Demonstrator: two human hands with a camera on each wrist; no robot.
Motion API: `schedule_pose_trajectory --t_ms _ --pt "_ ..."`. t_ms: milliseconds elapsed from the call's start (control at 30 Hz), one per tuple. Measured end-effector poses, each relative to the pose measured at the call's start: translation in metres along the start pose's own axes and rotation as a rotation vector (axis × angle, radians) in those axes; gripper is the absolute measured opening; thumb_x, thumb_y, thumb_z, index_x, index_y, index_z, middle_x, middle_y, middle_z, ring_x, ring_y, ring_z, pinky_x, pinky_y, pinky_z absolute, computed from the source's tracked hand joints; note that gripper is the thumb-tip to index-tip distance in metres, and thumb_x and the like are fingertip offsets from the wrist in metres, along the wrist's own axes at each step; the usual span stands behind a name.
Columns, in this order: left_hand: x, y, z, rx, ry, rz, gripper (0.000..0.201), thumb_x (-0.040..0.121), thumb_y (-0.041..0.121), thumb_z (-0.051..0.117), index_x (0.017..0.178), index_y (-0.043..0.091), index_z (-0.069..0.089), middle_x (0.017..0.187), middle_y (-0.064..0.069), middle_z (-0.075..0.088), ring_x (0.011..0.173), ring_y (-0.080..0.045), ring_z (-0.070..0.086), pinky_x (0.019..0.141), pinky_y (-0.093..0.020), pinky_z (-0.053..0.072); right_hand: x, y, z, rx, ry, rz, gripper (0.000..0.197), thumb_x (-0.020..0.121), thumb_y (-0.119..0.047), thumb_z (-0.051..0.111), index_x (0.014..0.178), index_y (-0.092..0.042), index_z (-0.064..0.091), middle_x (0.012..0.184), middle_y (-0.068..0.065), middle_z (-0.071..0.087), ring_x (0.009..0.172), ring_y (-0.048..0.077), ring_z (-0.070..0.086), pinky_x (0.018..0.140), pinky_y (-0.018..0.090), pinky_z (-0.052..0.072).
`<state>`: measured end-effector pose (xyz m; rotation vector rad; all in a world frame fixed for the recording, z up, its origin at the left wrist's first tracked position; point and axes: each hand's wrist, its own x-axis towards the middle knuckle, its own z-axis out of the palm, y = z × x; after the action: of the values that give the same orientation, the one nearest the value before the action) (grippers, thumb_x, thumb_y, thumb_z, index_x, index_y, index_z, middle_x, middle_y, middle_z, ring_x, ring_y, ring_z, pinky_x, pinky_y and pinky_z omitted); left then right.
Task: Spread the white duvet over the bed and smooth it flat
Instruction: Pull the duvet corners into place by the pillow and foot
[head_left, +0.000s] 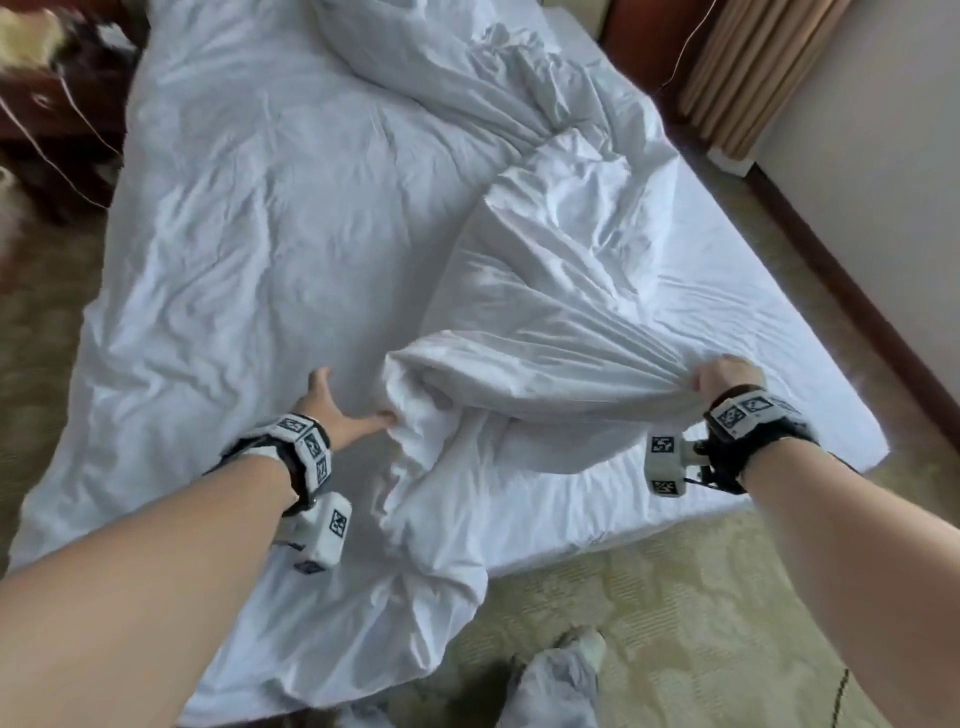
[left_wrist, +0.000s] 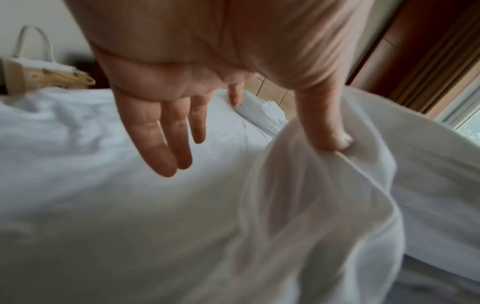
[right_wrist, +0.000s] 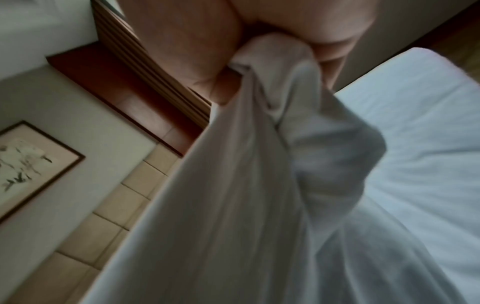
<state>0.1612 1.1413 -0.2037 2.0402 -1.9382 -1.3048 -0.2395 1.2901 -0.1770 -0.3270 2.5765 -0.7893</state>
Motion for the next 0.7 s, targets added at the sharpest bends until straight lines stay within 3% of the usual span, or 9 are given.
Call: schedule_pose_trajectory --t_ms 67,133,200,300,367,433,500,567,700 --pt "-0.019 0.043 0.036 -0.05 -0.074 0.052 0.114 0.064 0.036 0.085 0.15 0.024 0.011 0.147 -0.015 0.038 0.131 -0.032 0.044 0.109 -0.04 0.037 0.029 0.009 -0.051 0.023 0.036 -0.03 0.028 0.087 -0.01 0.052 0.111 -0.004 0.068 0.112 0.014 0.064 0.108 0.028 0.059 0.089 0.029 0.045" --pt "-0.043 0.09 0.093 0.0 -0.212 0.158 0.103 0.067 0.034 0.083 0.148 0.022 0.022 0.137 -0.009 0.048 0.124 -0.026 0.049 0.103 -0.035 0.041 0.052 0.01 -0.094 0.131 0.043 -0.064 0.025 0.075 -0.012 0.053 0.092 -0.011 0.071 0.074 -0.001 0.063 0.082 0.022 0.058 0.066 0.027 0.045" --pt "-0.057 0.13 0.153 0.054 -0.26 0.269 0.054 0.074 0.034 0.074 0.12 0.012 0.054 0.115 -0.006 0.061 0.103 -0.022 0.057 0.088 -0.028 0.045 0.07 0.007 -0.12 0.296 0.122 -0.102 0.018 0.059 -0.008 0.046 0.064 -0.014 0.063 0.043 -0.008 0.051 0.068 0.019 0.049 0.053 0.024 0.035" --pt "-0.078 0.168 0.222 0.211 -0.22 0.296 0.007 0.087 0.016 0.055 0.08 0.014 0.056 0.097 -0.014 0.067 0.082 -0.025 0.058 0.074 -0.03 0.046 0.075 -0.002 -0.139 0.346 0.056 -0.14 0.028 0.061 0.005 0.042 0.052 -0.015 0.06 0.04 -0.011 0.046 0.054 0.016 0.04 0.051 0.025 0.032" --pt "-0.085 0.183 0.238 0.168 -0.2 0.273 0.015 0.085 0.009 0.049 0.075 0.019 0.054 0.101 -0.016 0.068 0.088 -0.029 0.063 0.078 -0.033 0.05 0.077 -0.004 -0.142 0.353 -0.026 -0.145 0.029 0.062 0.008 0.042 0.052 -0.014 0.058 0.031 -0.012 0.043 0.05 0.017 0.039 0.044 0.019 0.03" --pt "-0.082 0.197 0.238 0.22 -0.174 0.296 0.022 0.084 0.02 0.059 0.105 0.022 0.055 0.118 -0.012 0.061 0.109 -0.032 0.059 0.089 -0.033 0.047 0.079 -0.003 -0.14 0.364 -0.091 -0.136 0.032 0.066 0.011 0.043 0.053 -0.014 0.057 0.027 -0.012 0.042 0.045 0.016 0.039 0.035 0.011 0.027" --pt "-0.078 0.215 0.231 0.347 -0.253 0.344 0.085 0.072 0.04 0.075 0.141 0.025 0.027 0.142 -0.01 0.038 0.129 -0.035 0.042 0.105 -0.04 0.039 0.079 -0.002 -0.131 0.339 -0.167 -0.118 0.031 0.068 0.011 0.045 0.053 -0.015 0.056 0.029 -0.01 0.043 0.039 0.016 0.04 0.032 0.01 0.026" --pt "-0.077 0.242 0.229 0.372 -0.265 0.416 0.116 0.059 0.05 0.081 0.145 0.034 0.005 0.154 -0.006 0.017 0.138 -0.034 0.029 0.113 -0.047 0.033 0.075 -0.005 -0.118 0.319 -0.262 -0.098 0.028 0.065 0.008 0.043 0.053 -0.013 0.059 0.042 -0.003 0.05 0.043 0.019 0.041 0.04 0.019 0.033" --pt "-0.07 0.302 0.259 -0.034 -0.175 0.437 0.09 0.064 0.037 0.079 0.138 0.026 0.03 0.134 -0.01 0.05 0.121 -0.029 0.052 0.102 -0.035 0.045 0.067 -0.012 -0.108 0.24 -0.484 -0.17 0.023 0.058 0.002 0.045 0.056 -0.014 0.062 0.057 0.009 0.053 0.053 0.022 0.05 0.056 0.033 0.043"
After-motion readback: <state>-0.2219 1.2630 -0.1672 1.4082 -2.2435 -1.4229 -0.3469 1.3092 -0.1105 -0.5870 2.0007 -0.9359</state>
